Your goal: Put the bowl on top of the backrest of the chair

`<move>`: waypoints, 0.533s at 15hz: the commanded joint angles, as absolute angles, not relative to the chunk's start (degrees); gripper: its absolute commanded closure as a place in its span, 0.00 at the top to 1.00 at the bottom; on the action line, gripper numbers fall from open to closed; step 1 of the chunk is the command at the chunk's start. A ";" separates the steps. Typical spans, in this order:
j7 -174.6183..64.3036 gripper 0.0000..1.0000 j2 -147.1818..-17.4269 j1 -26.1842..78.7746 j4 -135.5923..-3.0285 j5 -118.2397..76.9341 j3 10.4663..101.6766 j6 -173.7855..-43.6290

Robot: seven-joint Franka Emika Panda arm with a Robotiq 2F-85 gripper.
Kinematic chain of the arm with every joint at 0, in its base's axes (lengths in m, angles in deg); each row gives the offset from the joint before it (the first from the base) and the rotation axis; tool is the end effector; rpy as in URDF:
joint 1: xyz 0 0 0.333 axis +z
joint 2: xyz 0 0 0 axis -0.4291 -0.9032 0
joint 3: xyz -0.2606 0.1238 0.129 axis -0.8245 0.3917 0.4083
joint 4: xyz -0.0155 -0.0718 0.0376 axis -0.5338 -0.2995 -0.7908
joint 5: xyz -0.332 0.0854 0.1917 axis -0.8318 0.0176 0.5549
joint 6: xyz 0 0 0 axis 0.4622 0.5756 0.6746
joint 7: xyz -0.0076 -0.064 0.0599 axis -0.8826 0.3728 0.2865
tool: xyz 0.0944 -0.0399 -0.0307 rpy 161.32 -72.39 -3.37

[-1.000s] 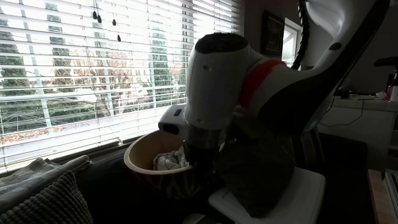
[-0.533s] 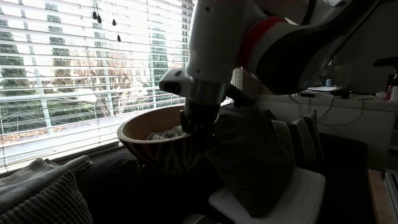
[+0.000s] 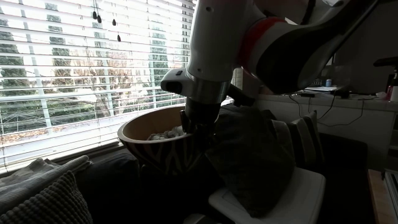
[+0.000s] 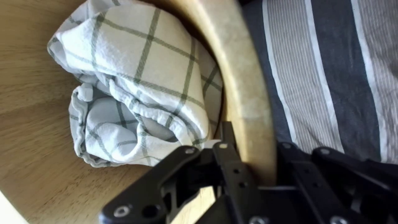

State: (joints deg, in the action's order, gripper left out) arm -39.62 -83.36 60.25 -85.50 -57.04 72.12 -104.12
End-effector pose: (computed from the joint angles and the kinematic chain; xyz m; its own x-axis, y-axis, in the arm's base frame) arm 0.4476 0.4443 0.3566 0.1676 0.9801 -0.1064 0.8859 -0.1024 0.4524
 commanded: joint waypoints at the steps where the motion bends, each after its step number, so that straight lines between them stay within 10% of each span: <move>1: -39.93 0.06 -83.60 58.24 -85.18 -57.71 74.37 -103.58; 8: -37.68 0.06 -92.69 56.53 -71.57 -59.98 72.91 -98.78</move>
